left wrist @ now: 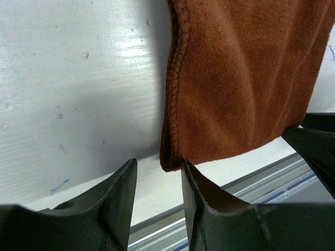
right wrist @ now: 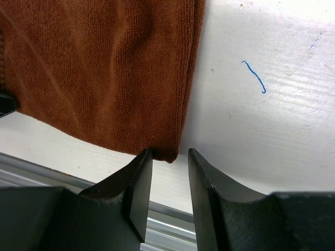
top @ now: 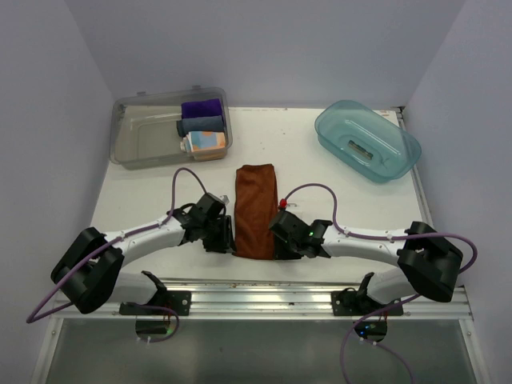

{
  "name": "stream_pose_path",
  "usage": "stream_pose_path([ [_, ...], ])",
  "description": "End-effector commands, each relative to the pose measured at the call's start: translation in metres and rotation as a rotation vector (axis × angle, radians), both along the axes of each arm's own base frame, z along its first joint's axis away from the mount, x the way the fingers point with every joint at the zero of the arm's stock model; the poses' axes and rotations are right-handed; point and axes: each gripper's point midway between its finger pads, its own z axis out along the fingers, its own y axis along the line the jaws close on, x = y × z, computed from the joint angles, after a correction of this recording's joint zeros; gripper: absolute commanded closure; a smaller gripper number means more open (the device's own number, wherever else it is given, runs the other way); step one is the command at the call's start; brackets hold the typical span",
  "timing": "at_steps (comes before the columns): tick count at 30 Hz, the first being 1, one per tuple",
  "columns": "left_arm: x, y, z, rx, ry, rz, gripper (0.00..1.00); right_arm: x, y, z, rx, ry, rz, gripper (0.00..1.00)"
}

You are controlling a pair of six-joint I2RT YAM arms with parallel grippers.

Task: Roll the towels
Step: Roll the towel

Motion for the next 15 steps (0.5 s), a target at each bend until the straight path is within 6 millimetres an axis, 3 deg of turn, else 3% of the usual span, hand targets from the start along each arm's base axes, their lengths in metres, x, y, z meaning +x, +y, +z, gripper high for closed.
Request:
stream_pose_path([
  [1, 0.007, -0.012, -0.002, -0.051, -0.015, 0.009, 0.58, 0.005, 0.005, 0.006, 0.035, -0.026, -0.030, 0.62],
  [7, 0.001, -0.013, -0.007, -0.059, -0.004, 0.016, 0.61, 0.001, 0.006, 0.000, 0.055, -0.005, -0.040, 0.62],
  [15, -0.008, -0.020, -0.005, -0.067, 0.033, 0.015, 0.84, -0.002, 0.003, -0.007, 0.050, 0.004, -0.046, 0.66],
])
